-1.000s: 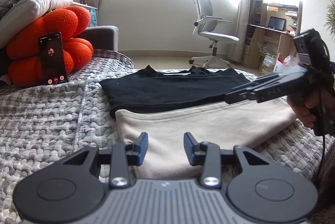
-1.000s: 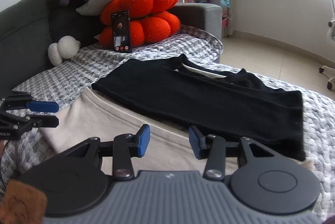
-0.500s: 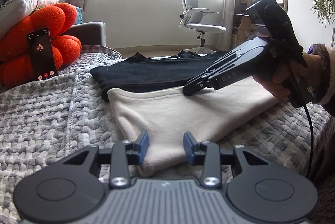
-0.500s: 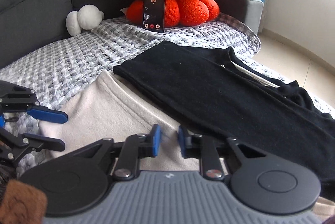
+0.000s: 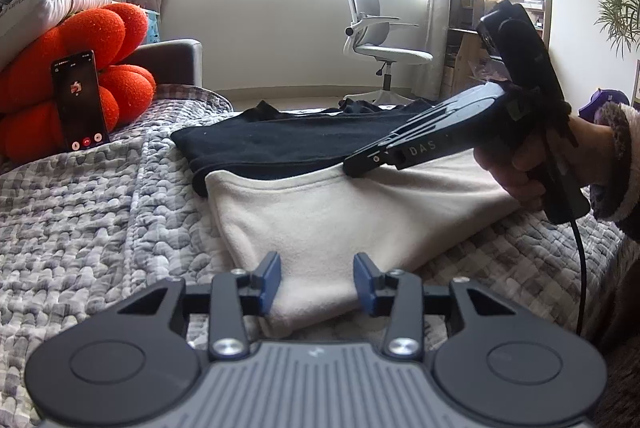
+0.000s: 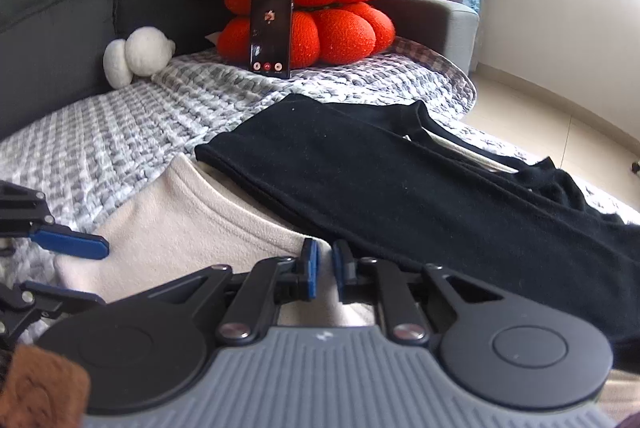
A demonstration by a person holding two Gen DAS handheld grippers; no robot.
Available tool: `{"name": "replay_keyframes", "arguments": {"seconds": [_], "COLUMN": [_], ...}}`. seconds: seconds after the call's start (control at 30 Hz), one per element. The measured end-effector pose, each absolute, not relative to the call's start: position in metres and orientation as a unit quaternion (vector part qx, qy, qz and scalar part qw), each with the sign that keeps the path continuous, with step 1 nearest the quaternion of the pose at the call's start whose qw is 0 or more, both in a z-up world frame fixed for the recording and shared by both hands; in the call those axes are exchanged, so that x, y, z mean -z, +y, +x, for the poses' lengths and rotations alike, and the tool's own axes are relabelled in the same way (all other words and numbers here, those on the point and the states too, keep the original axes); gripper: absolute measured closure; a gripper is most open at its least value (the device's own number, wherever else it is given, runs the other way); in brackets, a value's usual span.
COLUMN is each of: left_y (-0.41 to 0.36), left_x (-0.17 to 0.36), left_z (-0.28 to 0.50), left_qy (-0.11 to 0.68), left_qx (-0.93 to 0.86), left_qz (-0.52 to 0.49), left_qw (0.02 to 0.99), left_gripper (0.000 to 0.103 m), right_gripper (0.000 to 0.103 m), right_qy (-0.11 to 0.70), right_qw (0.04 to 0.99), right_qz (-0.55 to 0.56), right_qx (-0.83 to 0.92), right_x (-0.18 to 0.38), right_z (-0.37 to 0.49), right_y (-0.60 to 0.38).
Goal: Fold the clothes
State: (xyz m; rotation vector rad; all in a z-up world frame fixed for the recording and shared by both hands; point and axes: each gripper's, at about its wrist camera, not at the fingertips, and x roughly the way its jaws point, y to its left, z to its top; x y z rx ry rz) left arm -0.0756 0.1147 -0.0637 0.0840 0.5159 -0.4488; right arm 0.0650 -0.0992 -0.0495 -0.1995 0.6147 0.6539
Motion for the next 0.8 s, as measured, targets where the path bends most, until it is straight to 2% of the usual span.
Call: {"name": "replay_keyframes", "arguments": {"seconds": [0.07, 0.5, 0.57, 0.8], "left_y": [0.114, 0.094, 0.099, 0.114], "left_x": [0.059, 0.065, 0.066, 0.064], "left_z": [-0.073, -0.033, -0.033, -0.036], "left_qy": [0.252, 0.256, 0.258, 0.267], "left_qx": [0.221, 0.206, 0.206, 0.208], "left_qz": [0.038, 0.051, 0.053, 0.05], "left_qw": [0.941, 0.943, 0.942, 0.94], "left_gripper": [0.062, 0.062, 0.062, 0.062], "right_gripper": [0.068, 0.068, 0.076, 0.078], "right_qy": [0.289, 0.283, 0.277, 0.268], "right_qw": [0.903, 0.93, 0.937, 0.948], "right_qz": [-0.092, -0.05, -0.051, -0.008], "right_qx": [-0.306, -0.228, -0.206, -0.17], "right_x": [0.045, 0.059, 0.064, 0.063], "right_z": [0.056, 0.025, 0.028, 0.028], "right_y": [-0.108, -0.188, -0.202, -0.257]}}
